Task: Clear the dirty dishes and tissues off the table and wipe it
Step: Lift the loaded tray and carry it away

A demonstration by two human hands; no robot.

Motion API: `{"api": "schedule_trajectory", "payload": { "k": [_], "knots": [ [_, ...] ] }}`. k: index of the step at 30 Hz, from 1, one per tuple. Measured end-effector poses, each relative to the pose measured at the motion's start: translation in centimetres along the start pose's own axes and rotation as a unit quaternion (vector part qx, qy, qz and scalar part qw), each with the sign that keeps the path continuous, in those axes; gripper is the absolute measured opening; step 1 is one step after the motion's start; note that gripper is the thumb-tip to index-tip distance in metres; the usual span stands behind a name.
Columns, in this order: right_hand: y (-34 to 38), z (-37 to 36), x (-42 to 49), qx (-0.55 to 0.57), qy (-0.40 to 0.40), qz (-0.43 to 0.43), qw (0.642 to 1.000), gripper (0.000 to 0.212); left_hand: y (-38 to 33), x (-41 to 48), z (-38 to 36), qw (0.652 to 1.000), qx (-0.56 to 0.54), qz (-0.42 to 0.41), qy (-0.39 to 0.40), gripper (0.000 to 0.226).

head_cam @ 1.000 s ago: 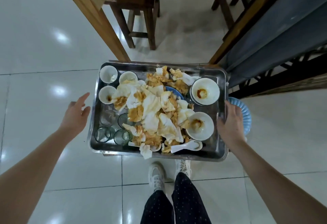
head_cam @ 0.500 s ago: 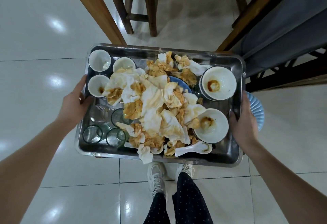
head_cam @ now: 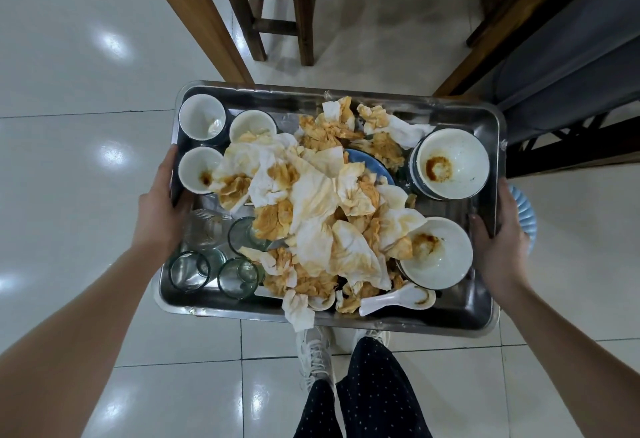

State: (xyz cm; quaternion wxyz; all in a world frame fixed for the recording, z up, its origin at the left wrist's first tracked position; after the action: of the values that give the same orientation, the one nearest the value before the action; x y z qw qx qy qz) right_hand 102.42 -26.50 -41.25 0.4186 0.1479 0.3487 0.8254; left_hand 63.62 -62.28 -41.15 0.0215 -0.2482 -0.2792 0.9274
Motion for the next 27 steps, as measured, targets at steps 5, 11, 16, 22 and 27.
{"api": "schedule_trajectory", "payload": {
  "k": [5, 11, 16, 22, 27],
  "knots": [
    [0.4, 0.5, 0.9, 0.013, 0.001, 0.009, 1.0, 0.065, 0.6, -0.3, 0.0, 0.999, -0.033, 0.019, -0.012, 0.072],
    [1.3, 1.2, 1.4, 0.011, 0.015, 0.023, 1.0, 0.07, 1.5, -1.9, 0.5, 0.998, -0.051, 0.037, -0.027, 0.069],
    [2.8, 2.3, 0.3, 0.011, 0.029, 0.024, 0.999, 0.074, 1.5, -4.2, 3.2, 0.997, -0.049, 0.045, -0.036, 0.069],
    [8.7, 6.1, -0.5, 0.018, 0.031, 0.025, 0.999, 0.072, -1.2, -7.2, 9.4, 0.997, -0.055, 0.046, -0.028, 0.069],
    [14.3, 10.5, -0.6, 0.0, 0.035, 0.037, 0.999, 0.077, -6.0, -9.9, 14.9, 0.998, -0.068, 0.0, -0.007, 0.066]
  ]
}}
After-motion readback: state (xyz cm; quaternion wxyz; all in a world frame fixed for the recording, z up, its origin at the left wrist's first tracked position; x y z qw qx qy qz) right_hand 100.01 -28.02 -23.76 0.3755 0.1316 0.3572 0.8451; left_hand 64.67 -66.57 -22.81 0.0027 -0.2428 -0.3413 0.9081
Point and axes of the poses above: each hand's wrist, its own x-axis towards the middle knuckle, its own z-axis out of the back of the hand, y = z × x, the point moved 7 cm from there along x, towards the middle knuckle, and after that the axes turned 15 degrees about z, right-handed, at the moved point
